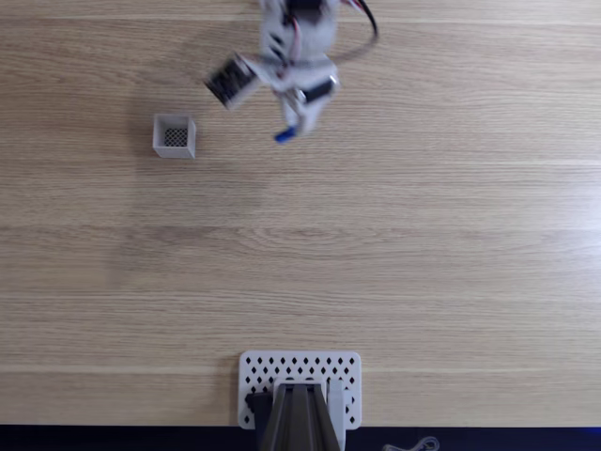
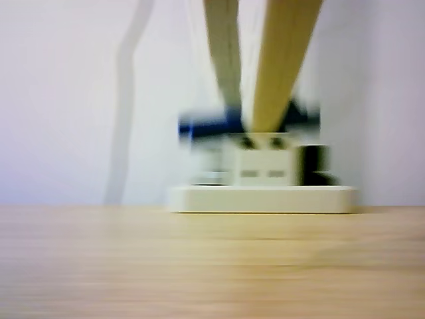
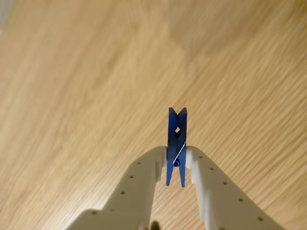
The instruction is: Grasp a peg and put it in the crate.
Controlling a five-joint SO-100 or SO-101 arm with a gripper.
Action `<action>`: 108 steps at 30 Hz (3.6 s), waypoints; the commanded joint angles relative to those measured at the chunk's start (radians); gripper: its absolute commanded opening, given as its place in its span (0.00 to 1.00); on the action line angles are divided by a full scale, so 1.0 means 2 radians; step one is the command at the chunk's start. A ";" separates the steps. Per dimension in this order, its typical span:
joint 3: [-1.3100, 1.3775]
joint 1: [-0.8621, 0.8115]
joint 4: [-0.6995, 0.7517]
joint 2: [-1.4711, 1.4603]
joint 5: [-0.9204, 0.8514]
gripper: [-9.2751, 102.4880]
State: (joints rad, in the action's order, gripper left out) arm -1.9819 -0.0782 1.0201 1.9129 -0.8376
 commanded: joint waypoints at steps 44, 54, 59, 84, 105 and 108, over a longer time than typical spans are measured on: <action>-0.288 -0.244 -0.732 -0.102 -0.231 0.08; -0.288 -0.244 -0.729 -0.100 -0.231 0.25; -0.291 -0.244 -0.736 -0.099 -0.231 0.34; -0.310 -0.141 -0.499 0.199 -0.096 0.08; -0.325 0.055 -0.025 0.565 0.439 0.09; -0.352 0.060 -0.037 0.590 0.464 0.09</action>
State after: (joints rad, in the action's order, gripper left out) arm -2.6783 0.0261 0.9541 3.0265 0.0184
